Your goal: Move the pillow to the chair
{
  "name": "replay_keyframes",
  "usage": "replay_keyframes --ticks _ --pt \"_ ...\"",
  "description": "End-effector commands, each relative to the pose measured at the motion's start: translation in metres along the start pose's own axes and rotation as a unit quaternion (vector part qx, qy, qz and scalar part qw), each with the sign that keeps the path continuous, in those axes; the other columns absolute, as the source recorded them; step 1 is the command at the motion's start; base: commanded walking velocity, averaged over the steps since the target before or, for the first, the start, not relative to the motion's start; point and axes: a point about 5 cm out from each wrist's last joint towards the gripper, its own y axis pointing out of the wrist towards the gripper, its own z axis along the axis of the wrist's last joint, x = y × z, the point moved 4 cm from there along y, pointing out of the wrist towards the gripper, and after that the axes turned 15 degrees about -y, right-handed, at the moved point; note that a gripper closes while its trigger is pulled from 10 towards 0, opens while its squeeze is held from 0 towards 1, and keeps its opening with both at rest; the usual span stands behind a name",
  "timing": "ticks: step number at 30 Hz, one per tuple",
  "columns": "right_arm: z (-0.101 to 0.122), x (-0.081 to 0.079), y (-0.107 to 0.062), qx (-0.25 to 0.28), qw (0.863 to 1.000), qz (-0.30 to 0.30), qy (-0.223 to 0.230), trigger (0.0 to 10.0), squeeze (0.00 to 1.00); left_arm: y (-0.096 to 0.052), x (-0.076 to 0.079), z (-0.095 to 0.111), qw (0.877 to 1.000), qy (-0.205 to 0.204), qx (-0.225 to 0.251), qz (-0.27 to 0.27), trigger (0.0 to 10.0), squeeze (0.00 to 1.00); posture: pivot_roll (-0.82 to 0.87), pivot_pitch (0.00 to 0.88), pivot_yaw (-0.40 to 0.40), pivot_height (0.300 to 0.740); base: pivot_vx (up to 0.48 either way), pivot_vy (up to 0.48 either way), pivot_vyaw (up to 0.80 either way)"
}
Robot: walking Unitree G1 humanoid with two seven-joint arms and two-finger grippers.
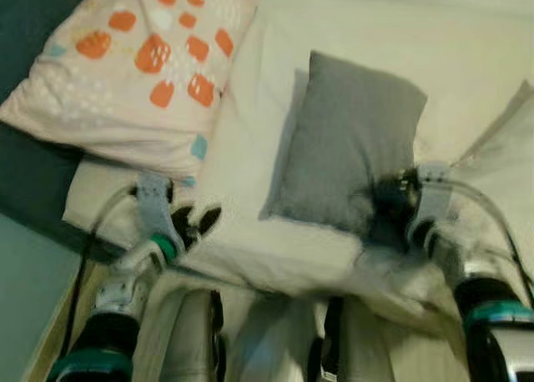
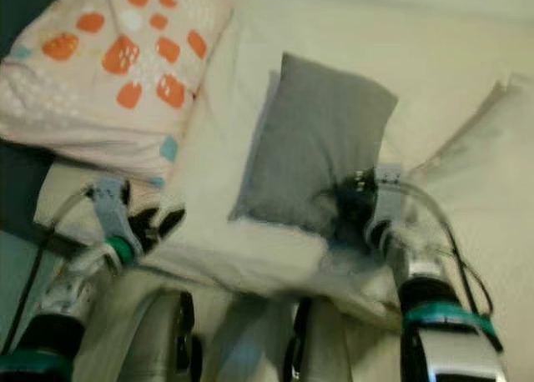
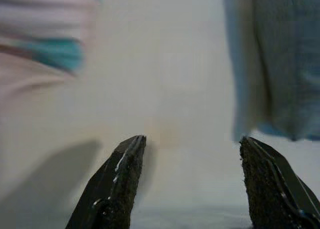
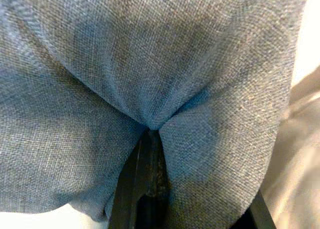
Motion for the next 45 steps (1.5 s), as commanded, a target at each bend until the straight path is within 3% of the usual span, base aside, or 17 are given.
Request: replay_keyframes --ticks 1,2,3,4,5,9,13,26,29,31,34,35,37,38,43,44,45 --pt "-0.047 -0.016 -0.005 -0.079 0.997 0.017 -0.009 0.0 0.0 0.001 -0.001 -0.007 0.999 -0.045 -0.01 -0.01 10.0 0.0 0.07 0.218 0.114 0.595 0.0 0.0 0.0" --pt "-0.047 -0.016 -0.005 -0.079 0.997 0.017 -0.009 0.0 0.0 0.001 -0.001 -0.007 0.999 -0.045 -0.01 -0.01 10.0 0.0 0.07 0.218 0.114 0.595 0.0 0.0 0.0" --pt "-0.054 -0.029 -0.005 -0.087 0.996 0.036 -0.009 0.0 0.0 0.006 0.01 -0.004 0.993 -0.105 0.0 -0.046 10.0 0.84 0.07 0.222 0.119 0.595 0.0 0.0 0.0" --pt "-0.054 -0.029 -0.005 -0.087 0.996 0.036 -0.009 0.0 0.0 0.006 0.01 -0.004 0.993 -0.105 0.0 -0.046 10.0 0.84 0.07 0.222 0.119 0.595 0.0 0.0 0.0" --pt "-0.059 -0.039 -0.005 -0.091 0.995 0.049 -0.005 0.0 0.0 0.011 0.024 0.0 0.983 -0.16 0.01 -0.091 10.0 1.0 0.05 0.226 0.131 0.595 0.0 0.0 0.0" --pt "-0.062 -0.045 -0.005 -0.094 0.994 0.053 -0.001 0.0 0.0 0.014 0.037 0.002 0.973 -0.187 0.011 -0.132 10.0 1.0 0.05 0.23 0.135 0.595 0.0 0.0 0.0" --pt "-0.067 -0.052 -0.007 -0.093 0.994 0.062 0.008 0.0 0.0 0.024 0.07 -0.008 0.968 -0.148 -0.023 -0.202 10.0 1.0 0.02 0.246 0.156 0.595 0.0 0.0 0.0" --pt "-0.058 -0.065 -0.009 -0.04 0.994 0.086 0.059 0.0 0.0 0.029 0.057 -0.014 0.981 -0.104 -0.024 -0.163 10.0 1.0 0.0 0.273 0.151 0.595 0.0 0.0 0.0" --pt "-0.007 -0.082 -0.005 0.069 0.975 0.124 0.17 0.0 0.0 0.022 0.051 0.007 0.984 -0.067 0.032 -0.162 10.0 1.0 0.02 0.241 0.136 0.595 0.0 0.0 0.0" --pt "-0.007 -0.082 -0.005 0.069 0.975 0.124 0.17 0.0 0.0 0.022 0.051 0.007 0.984 -0.067 0.032 -0.162 10.0 1.0 0.02 0.241 0.136 0.595 0.0 0.0 0.0" --pt "0.048 -0.09 -0.007 0.169 0.95 0.155 0.213 0.0 0.0 0.012 0.047 0.023 0.985 -0.04 0.078 -0.15 10.0 1.0 0.04 0.197 0.105 0.595 0.0 0.0 0.0" --pt "0.078 -0.09 -0.009 0.218 0.934 0.163 0.231 0.0 0.0 0.007 0.042 0.025 0.988 -0.02 0.089 -0.124 10.0 0.77 0.04 0.184 0.092 0.595 0.0 0.0 0.0" --pt "0.098 -0.09 -0.012 0.25 0.922 0.168 0.243 0.0 0.0 0.003 0.039 0.027 0.99 -0.006 0.096 -0.106 10.0 0.77 0.04 0.178 0.088 0.595 0.0 0.0 0.0" --pt "0.123 -0.091 -0.016 0.285 0.906 0.175 0.258 0.0 0.0 0.003 0.03 0.022 0.995 0.017 0.079 -0.057 10.0 0.55 0.05 0.154 0.064 0.595 0.0 0.0 0.0" --pt "0.154 -0.095 -0.023 0.327 0.885 0.187 0.273 0.0 0.0 0.001 0.025 0.019 0.996 0.049 0.077 -0.007 10.0 0.54 0.06 0.128 0.039 0.595 0.0 0.0 0.0" --pt "0.17 -0.096 -0.027 0.348 0.872 0.192 0.285 0.0 0.0 -0.002 0.029 0.025 0.993 0.049 0.103 -0.001 10.0 0.33 0.06 0.114 0.029 0.595 0.0 0.0 0.0" --pt "0.17 -0.096 -0.027 0.348 0.872 0.192 0.285 0.0 0.0 -0.002 0.029 0.025 0.993 0.049 0.103 -0.001 10.0 0.33 0.06 0.114 0.029 0.595 0.0 0.0 0.0"
